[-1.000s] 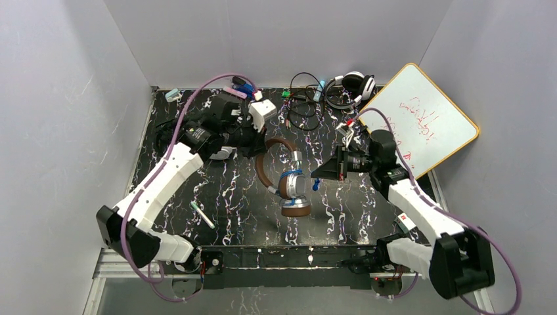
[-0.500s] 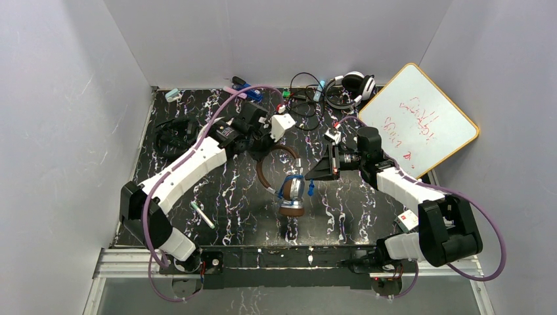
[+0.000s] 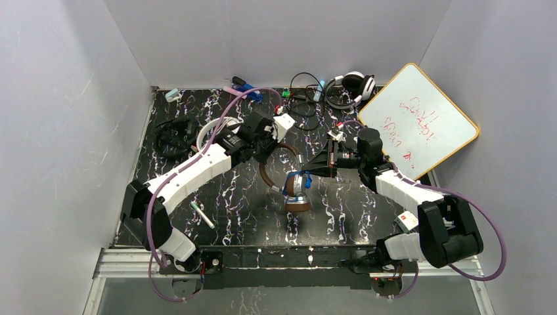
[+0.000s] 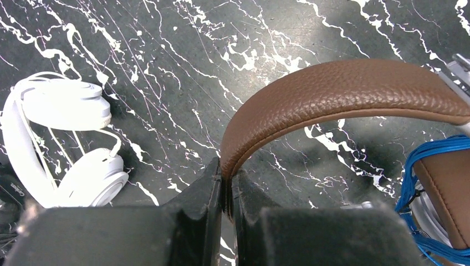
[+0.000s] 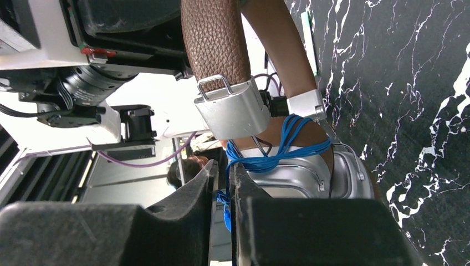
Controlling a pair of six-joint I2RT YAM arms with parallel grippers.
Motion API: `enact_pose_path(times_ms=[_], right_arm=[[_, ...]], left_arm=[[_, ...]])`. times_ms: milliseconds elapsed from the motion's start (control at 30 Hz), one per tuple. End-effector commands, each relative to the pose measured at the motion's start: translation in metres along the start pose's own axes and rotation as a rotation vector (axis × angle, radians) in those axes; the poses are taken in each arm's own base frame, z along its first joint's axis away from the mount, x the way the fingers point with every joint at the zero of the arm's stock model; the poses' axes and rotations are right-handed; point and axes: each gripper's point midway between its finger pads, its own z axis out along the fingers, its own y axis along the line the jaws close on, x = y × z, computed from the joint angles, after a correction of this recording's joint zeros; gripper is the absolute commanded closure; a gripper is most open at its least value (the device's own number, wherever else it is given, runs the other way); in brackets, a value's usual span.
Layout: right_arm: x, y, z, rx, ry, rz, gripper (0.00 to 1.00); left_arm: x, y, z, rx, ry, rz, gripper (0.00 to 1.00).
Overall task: Wrap the headphones
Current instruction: Wrap the headphones cable around the headphones.
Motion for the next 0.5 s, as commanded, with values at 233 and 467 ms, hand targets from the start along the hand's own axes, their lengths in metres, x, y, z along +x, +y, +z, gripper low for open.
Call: enact_pose_path(times_ms=[233, 467], right_arm=[[-0.012, 0.019, 0.009, -0.021, -0.066, -0.047, 0.77], [-0.024, 0.025, 0.027, 0.01, -0.108, 0.01, 0.74]], left_arm=[[0.018, -0.005, 0.011, -0.028, 0.062, -0.102, 1.0], [0.027, -0.002, 0.018, -0.097, 0.111, -0.232, 1.0]])
